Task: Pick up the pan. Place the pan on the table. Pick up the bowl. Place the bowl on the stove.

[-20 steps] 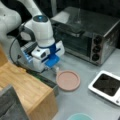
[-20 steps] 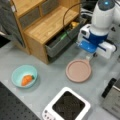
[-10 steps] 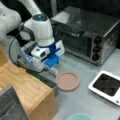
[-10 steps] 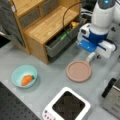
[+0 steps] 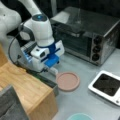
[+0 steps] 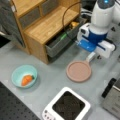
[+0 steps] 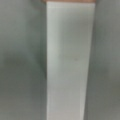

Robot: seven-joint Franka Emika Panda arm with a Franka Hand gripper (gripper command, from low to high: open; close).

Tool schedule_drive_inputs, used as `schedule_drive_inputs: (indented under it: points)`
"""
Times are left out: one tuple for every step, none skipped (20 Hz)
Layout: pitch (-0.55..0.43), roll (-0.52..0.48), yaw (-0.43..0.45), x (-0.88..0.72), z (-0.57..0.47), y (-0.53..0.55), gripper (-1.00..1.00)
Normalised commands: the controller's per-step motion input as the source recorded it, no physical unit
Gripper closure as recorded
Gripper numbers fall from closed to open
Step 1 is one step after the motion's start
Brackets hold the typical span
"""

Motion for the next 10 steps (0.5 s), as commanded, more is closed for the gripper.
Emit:
schedule_drive_inputs:
  points:
    - [0.100, -0.071, 0.091, 0.16, 0.09, -0.06, -1.00]
    - [0.102, -0.070, 0.092, 0.19, 0.10, -0.06, -1.00]
    - [0.115, -0.062, 0.096, 0.21, 0.12, -0.06, -1.00]
    - [0.119, -0.060, 0.097, 0.22, 0.13, -0.06, -1.00]
    - [0.145, -0.050, 0.101, 0.23, 0.16, -0.06, -1.00]
    - [0.166, -0.046, 0.104, 0.23, 0.20, -0.06, -1.00]
    - [0.174, -0.045, 0.104, 0.23, 0.22, -0.06, -1.00]
    - [0.178, -0.045, 0.102, 0.22, 0.23, -0.06, -1.00]
    - [0.220, -0.025, 0.104, 0.23, 0.26, -0.06, -1.00]
    - [0.247, -0.016, 0.102, 0.24, 0.31, -0.06, -1.00]
